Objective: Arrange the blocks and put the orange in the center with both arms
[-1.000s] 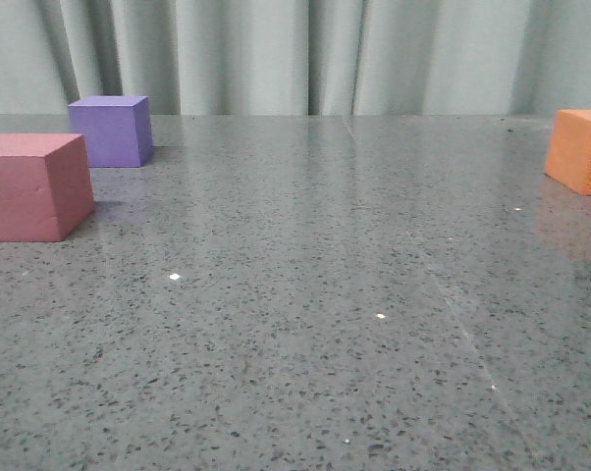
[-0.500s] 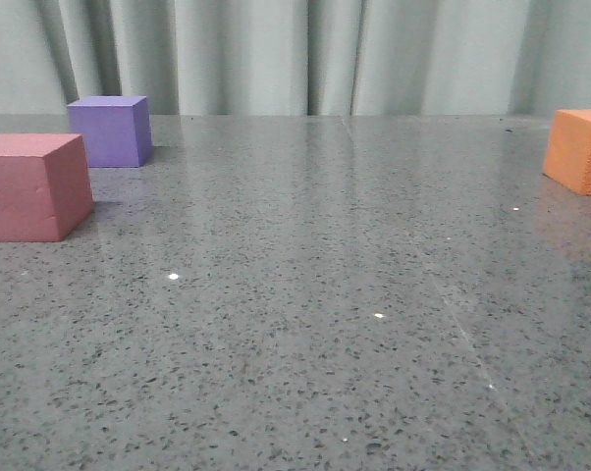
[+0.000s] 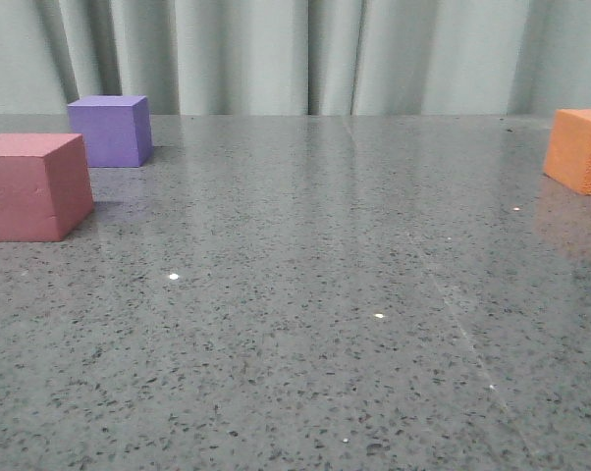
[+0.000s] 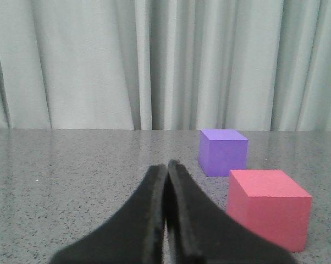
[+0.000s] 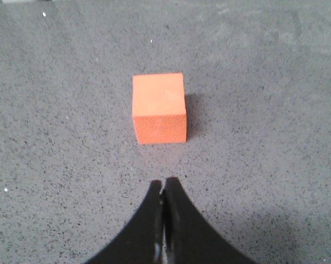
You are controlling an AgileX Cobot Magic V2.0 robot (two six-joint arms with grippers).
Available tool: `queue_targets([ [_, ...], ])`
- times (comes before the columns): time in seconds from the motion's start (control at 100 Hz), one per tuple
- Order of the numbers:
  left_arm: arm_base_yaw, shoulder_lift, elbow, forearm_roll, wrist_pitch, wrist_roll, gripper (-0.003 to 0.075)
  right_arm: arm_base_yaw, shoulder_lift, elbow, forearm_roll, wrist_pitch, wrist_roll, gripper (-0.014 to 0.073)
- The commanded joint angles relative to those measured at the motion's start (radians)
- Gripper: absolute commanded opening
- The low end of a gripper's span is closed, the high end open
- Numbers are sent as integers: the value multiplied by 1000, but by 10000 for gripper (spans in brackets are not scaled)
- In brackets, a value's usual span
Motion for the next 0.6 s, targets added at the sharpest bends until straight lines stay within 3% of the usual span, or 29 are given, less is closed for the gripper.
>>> queue_targets([
  [0.0, 3, -33, 53, -6, -75, 1, -13, -6, 28, -35, -2, -76, -10, -67],
  [0.17, 3, -33, 53, -6, -75, 1, -13, -6, 74, -35, -2, -32, -10, -2],
  [0.26, 3, -33, 53, -6, -75, 1, -13, -6, 86, -35, -2, -13, -10, 138],
  [0.41, 3, -33, 53, -6, -75, 1, -13, -6, 86, -35, -2, -15, -10, 500],
  [0.48, 3, -33, 53, -6, -75, 1, -13, -6, 86, -35, -2, -17, -10, 628],
  [0.53, 3, -33, 53, -6, -75, 1, -13, -6, 87, -35, -2, -27, -10, 668],
  [0.59, 3, -33, 53, -6, -75, 1, -13, -6, 92, -40, -2, -46, -10, 653],
])
